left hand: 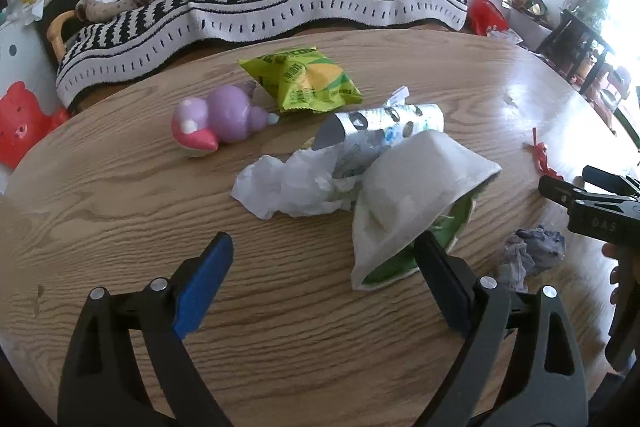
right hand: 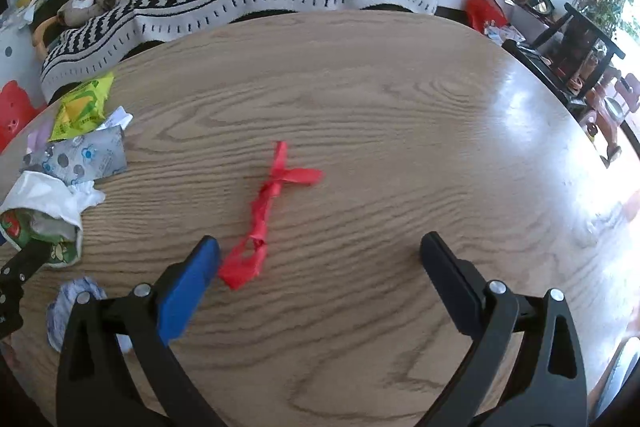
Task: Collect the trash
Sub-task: 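Move both open tools back over the table toward the remaining trash, then grasp the white bag-wrapped green packet with the left tool while the right tool grasps the red ribbon, then carry both items over the black bin and open both tools to drop them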
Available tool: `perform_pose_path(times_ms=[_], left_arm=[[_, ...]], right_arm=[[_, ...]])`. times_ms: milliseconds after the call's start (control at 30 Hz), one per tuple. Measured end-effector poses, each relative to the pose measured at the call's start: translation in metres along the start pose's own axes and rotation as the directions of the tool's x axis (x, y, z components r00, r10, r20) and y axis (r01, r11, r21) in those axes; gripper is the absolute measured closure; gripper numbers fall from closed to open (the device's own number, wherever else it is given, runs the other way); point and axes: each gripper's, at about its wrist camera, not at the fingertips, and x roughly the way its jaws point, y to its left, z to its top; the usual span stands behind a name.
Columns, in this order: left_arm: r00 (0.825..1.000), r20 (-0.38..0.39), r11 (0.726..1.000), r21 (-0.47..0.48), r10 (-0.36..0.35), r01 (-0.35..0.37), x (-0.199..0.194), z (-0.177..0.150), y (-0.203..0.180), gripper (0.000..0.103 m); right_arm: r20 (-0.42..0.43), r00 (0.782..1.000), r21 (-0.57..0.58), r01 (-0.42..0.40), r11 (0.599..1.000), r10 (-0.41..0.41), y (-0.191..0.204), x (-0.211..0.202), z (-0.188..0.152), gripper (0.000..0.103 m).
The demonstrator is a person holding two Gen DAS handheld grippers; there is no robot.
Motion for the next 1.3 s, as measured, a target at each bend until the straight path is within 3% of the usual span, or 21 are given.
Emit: perform_pose_path(times_ms=[367, 433, 467, 500, 567, 700, 1000, 1300], left_arm=[[1.0, -0.001, 1.0, -0.006, -0.019, 0.019, 0.006, 0.0, 0.002, 0.016], [0.994, 0.001, 0.994, -0.021, -0.111, 0.111, 0.008, 0.001, 0.003, 0.055], [0.99, -0.001, 0.989, -0.047, -0.141, 0.141, 0.008, 0.003, 0.004, 0.069], [0.991, -0.007, 0.99, -0.05, -0.131, 0.13, 0.008, 0.003, 0.004, 0.08], [0.993, 0.001, 0.992, -0.032, -0.121, 0.121, 0.005, 0.003, 0.0, 0.091], [0.995, 0.001, 0.995, -0.011, -0.102, 0.102, 0.001, 0.001, -0.005, 0.091], [0.994, 0.051, 0.995, -0.015, -0.097, 0.098, -0.017, -0.003, -0.003, 0.091], [0.993, 0.046, 0.994, -0.015, -0.111, 0.111, -0.023, -0.005, -0.004, 0.091]], right_arm=[[-0.003, 1.0, 0.026, 0.01, 1.0, -0.01, 0.004, -0.004, -0.003, 0.005], [0.003, 1.0, 0.008, -0.013, 1.0, 0.013, 0.003, -0.006, -0.004, 0.006], [0.027, 0.999, -0.006, -0.025, 1.0, 0.025, 0.004, -0.01, -0.005, 0.029], [0.05, 0.998, -0.012, -0.04, 0.999, 0.041, 0.003, -0.015, -0.004, 0.092], [0.046, 0.994, 0.035, -0.105, 0.994, 0.103, -0.004, -0.017, -0.007, 0.091], [0.061, 0.988, 0.075, -0.144, 0.987, 0.14, -0.01, -0.022, -0.01, 0.091], [0.14, 0.984, 0.038, -0.118, 0.992, 0.111, 0.0, -0.046, -0.009, 0.091], [0.13, 0.985, -0.014, -0.11, 0.994, 0.111, 0.021, -0.048, -0.01, 0.091]])
